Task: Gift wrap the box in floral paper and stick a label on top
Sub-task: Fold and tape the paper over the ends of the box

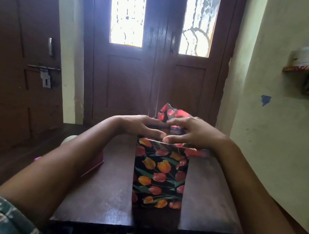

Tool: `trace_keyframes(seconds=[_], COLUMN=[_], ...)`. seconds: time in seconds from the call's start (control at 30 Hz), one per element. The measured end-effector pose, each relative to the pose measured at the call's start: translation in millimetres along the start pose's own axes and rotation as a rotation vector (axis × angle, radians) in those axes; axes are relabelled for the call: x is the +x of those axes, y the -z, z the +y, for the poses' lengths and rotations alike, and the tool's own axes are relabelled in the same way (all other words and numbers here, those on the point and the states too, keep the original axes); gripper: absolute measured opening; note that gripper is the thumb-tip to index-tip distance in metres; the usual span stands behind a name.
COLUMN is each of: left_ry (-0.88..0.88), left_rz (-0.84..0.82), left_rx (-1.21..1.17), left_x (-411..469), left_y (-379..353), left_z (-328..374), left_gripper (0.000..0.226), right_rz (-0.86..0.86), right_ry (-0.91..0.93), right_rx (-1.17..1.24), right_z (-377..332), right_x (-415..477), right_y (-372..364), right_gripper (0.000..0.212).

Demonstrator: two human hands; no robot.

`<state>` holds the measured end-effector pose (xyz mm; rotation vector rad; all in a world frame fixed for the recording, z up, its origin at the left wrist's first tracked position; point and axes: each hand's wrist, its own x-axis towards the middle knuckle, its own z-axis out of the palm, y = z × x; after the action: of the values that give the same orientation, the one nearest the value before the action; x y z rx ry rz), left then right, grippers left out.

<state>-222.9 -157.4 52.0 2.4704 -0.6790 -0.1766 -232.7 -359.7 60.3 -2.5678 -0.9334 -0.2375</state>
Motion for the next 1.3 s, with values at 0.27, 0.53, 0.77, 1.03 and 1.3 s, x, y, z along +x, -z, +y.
trace_keyframes(seconds=[0.27, 0.53, 0.77, 1.03, 1.3], left_ry=[-0.064, -0.096, 0.743, 0.98, 1.104], left_rz=[0.05, 0.913, 0.739, 0.679, 0.513], left_rx=[-0.188, -0.475, 0.167, -0.369, -0.408], left_x=[-1, -39, -139, -172, -150], left_y=[-6, -8, 16, -10, -2], left_z=[-3, -31, -94, -116, -99], left_gripper=[0.027, 0.009, 0.013, 0.025, 0.017], right_rz=[-0.012, -0.013, 0.02, 0.034, 0.036], right_ry=[-0.088, -0.132, -0.152, -0.155, -0.167], right_rx=[0.066, 0.177, 0.267, 0.288, 0.324], right_z=[9, 9, 10, 9, 8], right_x=[-11, -11, -8, -6, -9], right_y=[-17, -14, -19, -20, -22], right_gripper=[0.053, 0.054, 0.05, 0.054, 0.073])
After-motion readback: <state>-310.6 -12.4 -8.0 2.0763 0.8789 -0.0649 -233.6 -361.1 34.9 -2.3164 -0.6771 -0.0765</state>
